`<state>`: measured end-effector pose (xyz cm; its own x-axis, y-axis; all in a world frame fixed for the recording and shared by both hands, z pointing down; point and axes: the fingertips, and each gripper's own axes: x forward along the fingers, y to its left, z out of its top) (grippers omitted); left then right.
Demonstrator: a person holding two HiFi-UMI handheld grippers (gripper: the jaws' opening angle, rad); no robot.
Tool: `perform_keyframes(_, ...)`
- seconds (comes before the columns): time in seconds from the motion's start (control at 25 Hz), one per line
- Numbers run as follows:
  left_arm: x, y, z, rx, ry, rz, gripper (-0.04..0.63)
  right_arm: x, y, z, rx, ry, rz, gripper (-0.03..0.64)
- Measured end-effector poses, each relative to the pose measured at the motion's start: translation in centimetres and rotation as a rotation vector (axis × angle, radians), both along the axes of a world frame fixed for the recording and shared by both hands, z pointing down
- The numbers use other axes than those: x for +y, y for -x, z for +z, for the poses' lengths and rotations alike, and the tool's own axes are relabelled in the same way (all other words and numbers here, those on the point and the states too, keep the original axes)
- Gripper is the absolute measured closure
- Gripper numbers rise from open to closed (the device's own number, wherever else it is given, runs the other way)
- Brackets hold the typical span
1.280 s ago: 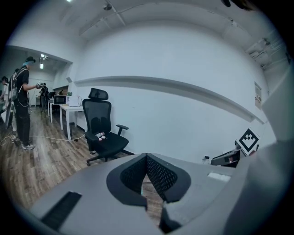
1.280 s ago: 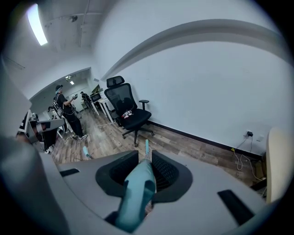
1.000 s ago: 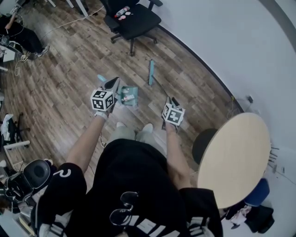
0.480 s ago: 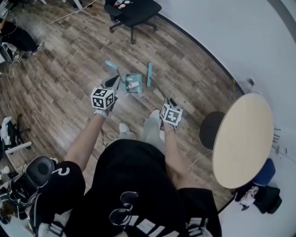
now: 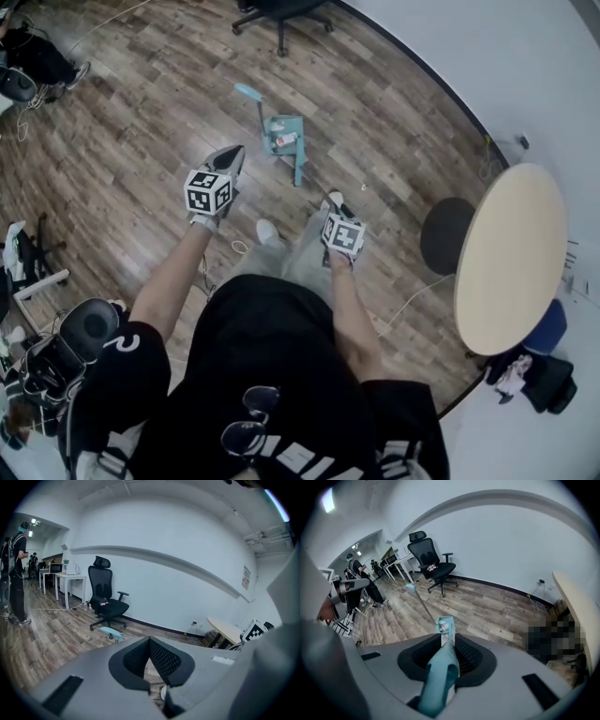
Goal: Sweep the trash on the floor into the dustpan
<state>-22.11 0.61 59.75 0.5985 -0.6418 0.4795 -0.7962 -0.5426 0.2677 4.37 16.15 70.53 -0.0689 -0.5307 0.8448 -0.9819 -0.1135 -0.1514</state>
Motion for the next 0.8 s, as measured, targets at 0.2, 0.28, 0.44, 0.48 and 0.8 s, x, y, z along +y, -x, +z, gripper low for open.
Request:
perform_keyframes(0.2,1.7,1.1,1.3,-0.003,0.021,-0.003,0.598,2.3,2.0,2.5,0.001,0.051,-0.036,0.531)
perform_keyframes(0.28,2.1,1.1,1.8,-0.006,0.027,-0.001,0.598,3.0,2.6,3.7,-0.008,0.085,-0.047,0.531)
perform_keyframes(0.44,2.4,0.7,2.5,-0.016,0.037,0.008,0.598,3.6,3.6,6.2,-0.058,0.137,-0.060,0.531)
perform_keyframes(0.48,2.5,0.5,2.7,-0.019,0.039,0.010,0.598,3.6,3.6,6.8,-0.058,0.149,-0.065,0.531)
perform_keyframes(0.8,1.5,-1.2,3.3,-0.043,0.056,0.002,0.598,1.9,0.2,9.3,-0.047,0.211,-0.031,0.531)
